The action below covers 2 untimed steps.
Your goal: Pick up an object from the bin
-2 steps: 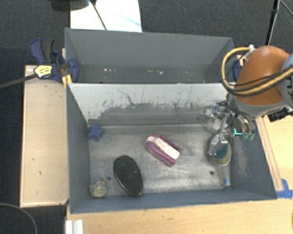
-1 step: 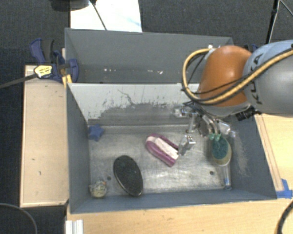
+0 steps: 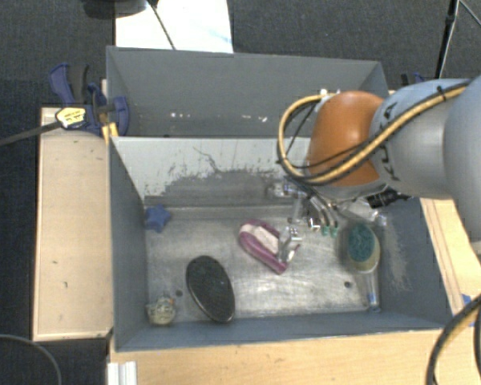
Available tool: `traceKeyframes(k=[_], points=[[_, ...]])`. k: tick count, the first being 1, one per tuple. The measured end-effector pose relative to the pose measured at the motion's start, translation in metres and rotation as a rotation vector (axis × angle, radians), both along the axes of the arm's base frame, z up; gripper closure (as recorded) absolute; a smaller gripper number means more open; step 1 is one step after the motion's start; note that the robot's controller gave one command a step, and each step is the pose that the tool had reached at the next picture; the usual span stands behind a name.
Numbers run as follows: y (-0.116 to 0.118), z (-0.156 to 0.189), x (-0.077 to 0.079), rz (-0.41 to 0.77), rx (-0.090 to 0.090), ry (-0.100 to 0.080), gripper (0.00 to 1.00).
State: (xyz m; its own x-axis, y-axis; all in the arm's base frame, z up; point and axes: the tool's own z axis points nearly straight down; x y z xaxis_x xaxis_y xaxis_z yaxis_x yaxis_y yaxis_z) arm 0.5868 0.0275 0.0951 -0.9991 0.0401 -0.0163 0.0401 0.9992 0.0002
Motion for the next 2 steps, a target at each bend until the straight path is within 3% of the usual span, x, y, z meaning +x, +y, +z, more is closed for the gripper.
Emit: traceKeyframes(k=[2], points=[[0.0114, -0.0074, 0.0012, -0.236, 0.003, 0.007, 0.0]])
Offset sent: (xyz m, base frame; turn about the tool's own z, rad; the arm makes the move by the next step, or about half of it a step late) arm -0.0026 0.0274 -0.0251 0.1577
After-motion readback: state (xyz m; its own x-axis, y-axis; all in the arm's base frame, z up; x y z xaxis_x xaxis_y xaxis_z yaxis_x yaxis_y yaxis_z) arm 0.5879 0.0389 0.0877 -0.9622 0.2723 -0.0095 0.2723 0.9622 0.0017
